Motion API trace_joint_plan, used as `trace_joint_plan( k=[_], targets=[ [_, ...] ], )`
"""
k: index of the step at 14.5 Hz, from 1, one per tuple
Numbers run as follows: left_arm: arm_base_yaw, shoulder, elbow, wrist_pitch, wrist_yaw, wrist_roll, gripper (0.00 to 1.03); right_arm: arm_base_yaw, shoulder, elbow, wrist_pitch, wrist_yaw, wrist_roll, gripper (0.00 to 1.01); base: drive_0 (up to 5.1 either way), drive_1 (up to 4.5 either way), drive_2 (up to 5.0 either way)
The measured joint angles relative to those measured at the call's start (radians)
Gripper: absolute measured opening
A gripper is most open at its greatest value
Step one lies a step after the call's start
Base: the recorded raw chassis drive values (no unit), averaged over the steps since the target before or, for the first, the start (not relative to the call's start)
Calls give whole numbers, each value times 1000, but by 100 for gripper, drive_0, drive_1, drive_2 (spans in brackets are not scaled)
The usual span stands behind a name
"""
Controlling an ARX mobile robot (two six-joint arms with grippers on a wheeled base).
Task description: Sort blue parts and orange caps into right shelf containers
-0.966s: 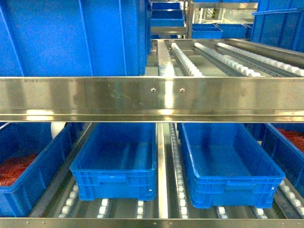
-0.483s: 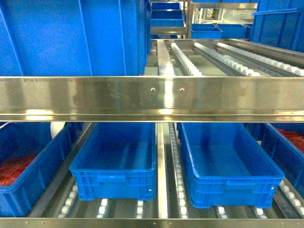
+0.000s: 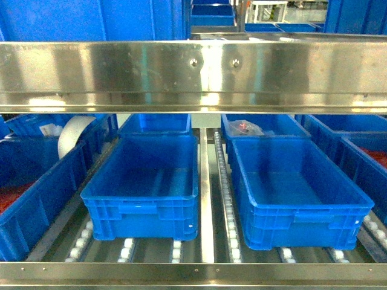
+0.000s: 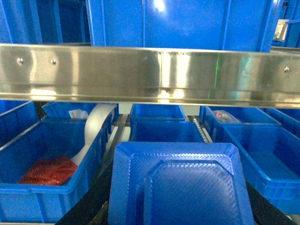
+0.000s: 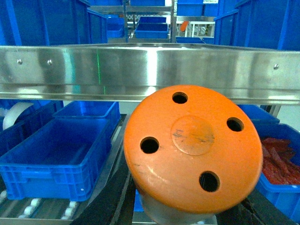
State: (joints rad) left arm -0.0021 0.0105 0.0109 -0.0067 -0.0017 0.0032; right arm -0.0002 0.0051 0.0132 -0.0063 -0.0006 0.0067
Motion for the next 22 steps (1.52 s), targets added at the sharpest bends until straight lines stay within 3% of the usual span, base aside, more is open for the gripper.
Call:
trace_joint_plan(
  k=[20,22],
  targets=[
    [0,0,0,-2,1,0,43,0,0,0,-2,-1,-1,41,0,0,0],
    [0,0,0,-1,1,0,43,0,0,0,2,0,-1,41,-6,405,-416]
  ],
)
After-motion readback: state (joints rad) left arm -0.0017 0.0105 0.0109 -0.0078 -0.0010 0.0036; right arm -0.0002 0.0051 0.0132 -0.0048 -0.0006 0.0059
